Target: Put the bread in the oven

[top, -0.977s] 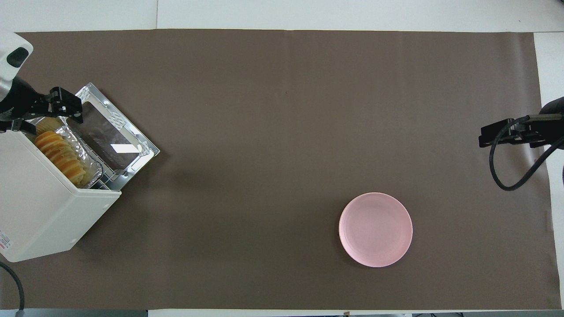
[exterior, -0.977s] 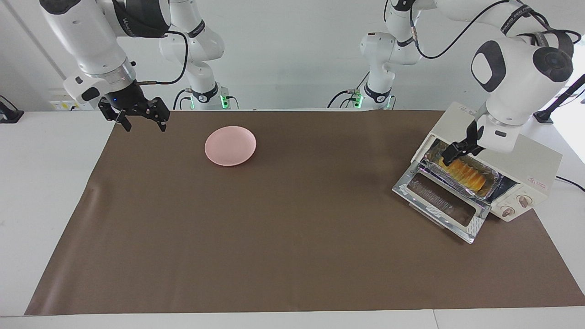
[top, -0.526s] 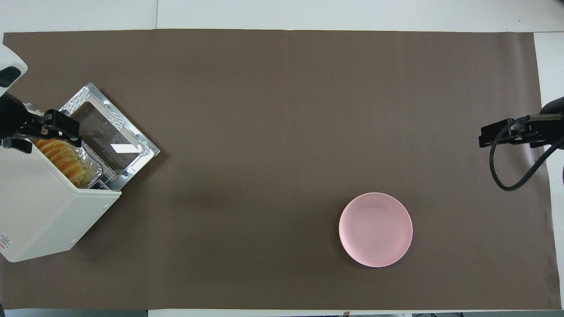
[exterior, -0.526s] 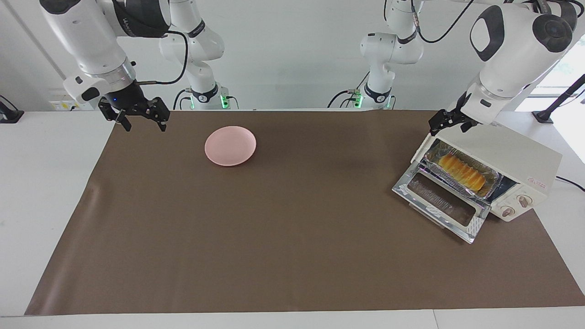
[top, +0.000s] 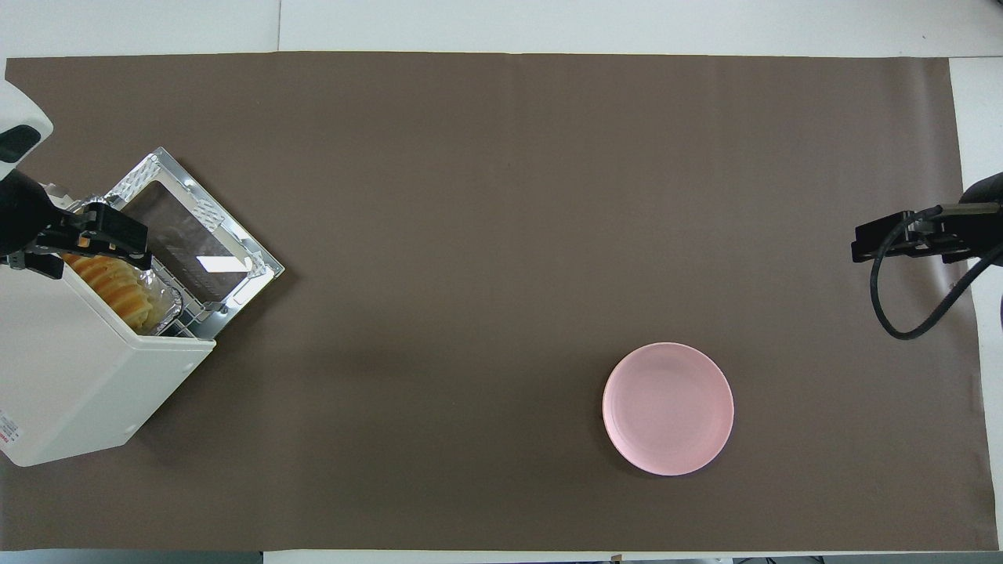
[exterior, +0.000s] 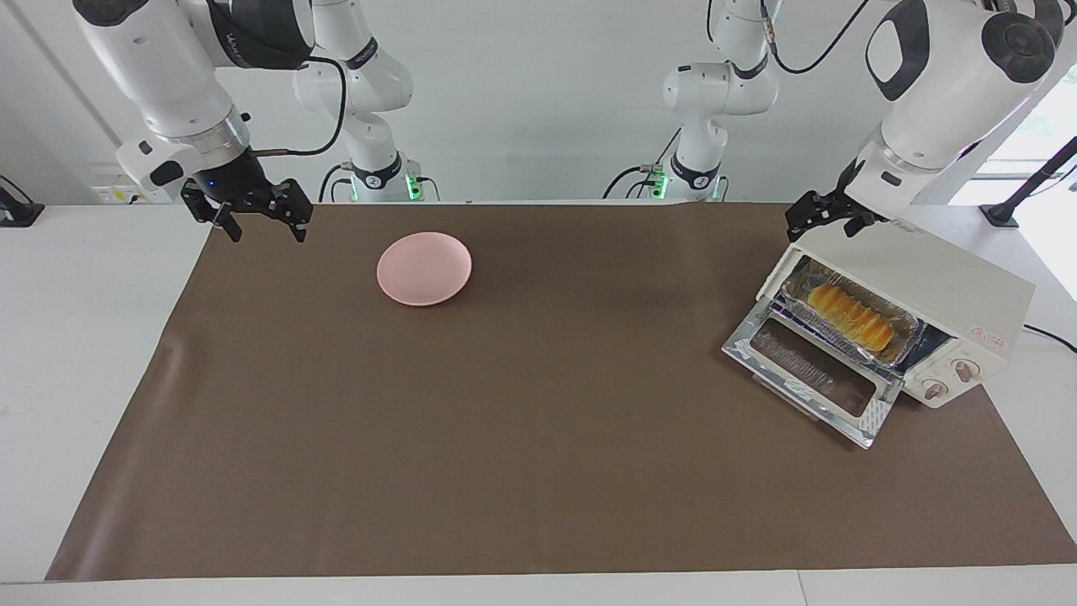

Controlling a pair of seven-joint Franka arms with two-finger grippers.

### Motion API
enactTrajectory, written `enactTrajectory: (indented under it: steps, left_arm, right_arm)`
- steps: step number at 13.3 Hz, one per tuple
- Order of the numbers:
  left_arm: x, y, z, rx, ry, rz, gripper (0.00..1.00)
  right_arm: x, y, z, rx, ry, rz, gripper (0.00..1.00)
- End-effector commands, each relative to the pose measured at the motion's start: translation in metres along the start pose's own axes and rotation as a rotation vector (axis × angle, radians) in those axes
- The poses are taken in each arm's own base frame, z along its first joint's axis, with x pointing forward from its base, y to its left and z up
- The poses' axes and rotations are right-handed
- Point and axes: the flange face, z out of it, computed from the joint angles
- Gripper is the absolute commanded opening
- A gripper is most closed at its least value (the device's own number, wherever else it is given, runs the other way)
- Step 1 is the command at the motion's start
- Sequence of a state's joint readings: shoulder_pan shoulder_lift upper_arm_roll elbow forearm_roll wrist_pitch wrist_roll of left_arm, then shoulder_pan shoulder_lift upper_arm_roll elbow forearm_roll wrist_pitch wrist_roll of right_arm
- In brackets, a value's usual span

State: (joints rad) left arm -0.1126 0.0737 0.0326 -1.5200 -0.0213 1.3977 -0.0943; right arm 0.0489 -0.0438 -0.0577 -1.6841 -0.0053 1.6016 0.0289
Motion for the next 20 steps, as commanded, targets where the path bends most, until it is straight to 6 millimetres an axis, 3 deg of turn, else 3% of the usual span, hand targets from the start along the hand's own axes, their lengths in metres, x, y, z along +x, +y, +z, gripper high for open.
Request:
enactTrajectory:
  steps: [1,5,7,13,15,20]
  left_arm:
    - [-0.021,0.001,0.003,-0.004,-0.021,0.004,1.0]
    - [-0.023,0.0,0.0,-0.005,-0.015,0.017,1.0]
    - [-0.048,-0.004,-0.01,-0.007,-0.015,0.012,1.0]
    - [-0.037,-0.003,-0.013,-0.016,0.058,0.012,1.0]
    - [-0.024,0.001,-0.004,-0.012,0.028,0.017,1.0]
    - [-0.029,-0.004,-0.003,-0.006,-0.005,0.052,1.0]
  right_arm:
    - [-0.005,0.0,-0.002,0.016,-0.009,0.012,1.0]
    - [-0.005,0.001,-0.002,0.016,-0.011,0.013,1.0]
    - [-0.005,0.0,-0.002,0.016,-0.011,0.012,1.0]
    - [-0.005,0.001,-0.002,0.016,-0.009,0.013,1.0]
    - [-0.005,0.001,-0.002,0.016,-0.011,0.013,1.0]
    - [-0.005,0.0,-0.002,0.016,-0.009,0.012,1.0]
